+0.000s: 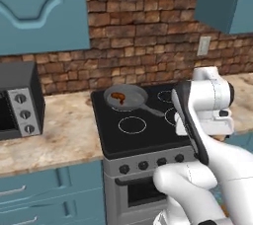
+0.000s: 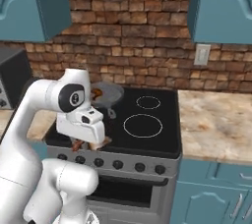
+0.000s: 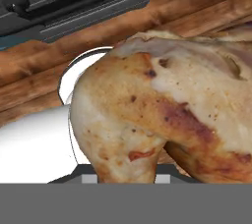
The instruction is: Take the chicken drumsticks from the pan and place one on each plate on the dining counter.
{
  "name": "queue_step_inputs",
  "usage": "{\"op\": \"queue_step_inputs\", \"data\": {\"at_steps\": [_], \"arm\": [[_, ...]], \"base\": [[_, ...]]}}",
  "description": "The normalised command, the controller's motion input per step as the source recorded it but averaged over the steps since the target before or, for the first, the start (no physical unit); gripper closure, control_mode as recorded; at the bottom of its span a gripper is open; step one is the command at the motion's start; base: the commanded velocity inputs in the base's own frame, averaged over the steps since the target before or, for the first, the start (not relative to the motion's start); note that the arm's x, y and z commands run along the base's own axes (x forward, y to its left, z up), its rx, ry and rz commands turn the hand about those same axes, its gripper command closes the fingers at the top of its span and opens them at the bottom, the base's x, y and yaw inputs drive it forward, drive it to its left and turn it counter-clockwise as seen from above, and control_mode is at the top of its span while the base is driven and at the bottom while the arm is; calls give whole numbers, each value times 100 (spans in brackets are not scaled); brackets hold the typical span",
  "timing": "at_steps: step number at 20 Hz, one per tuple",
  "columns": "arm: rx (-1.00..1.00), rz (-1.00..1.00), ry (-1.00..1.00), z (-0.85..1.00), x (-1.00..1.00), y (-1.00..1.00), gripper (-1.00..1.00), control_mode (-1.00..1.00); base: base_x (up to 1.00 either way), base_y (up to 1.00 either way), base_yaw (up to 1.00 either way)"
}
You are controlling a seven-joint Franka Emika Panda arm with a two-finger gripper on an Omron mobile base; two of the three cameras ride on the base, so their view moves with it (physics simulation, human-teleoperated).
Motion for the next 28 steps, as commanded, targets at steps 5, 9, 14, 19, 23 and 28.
{"op": "queue_step_inputs", "data": {"at_steps": [5, 9, 14, 19, 23, 28], "arm": [[0, 0, 0, 0, 0, 0, 100, 100], [0, 0, 0, 0, 0, 0, 100, 100], [0, 0, 0, 0, 0, 0, 100, 100], [0, 0, 0, 0, 0, 0, 100, 100], [0, 0, 0, 0, 0, 0, 100, 100], [0, 0, 0, 0, 0, 0, 100, 100]], "base": [[-94, -15, -50], [-54, -3, -66], [-21, 0, -79], [-1, 3, -85], [0, 0, -86], [-2, 0, -80]]}}
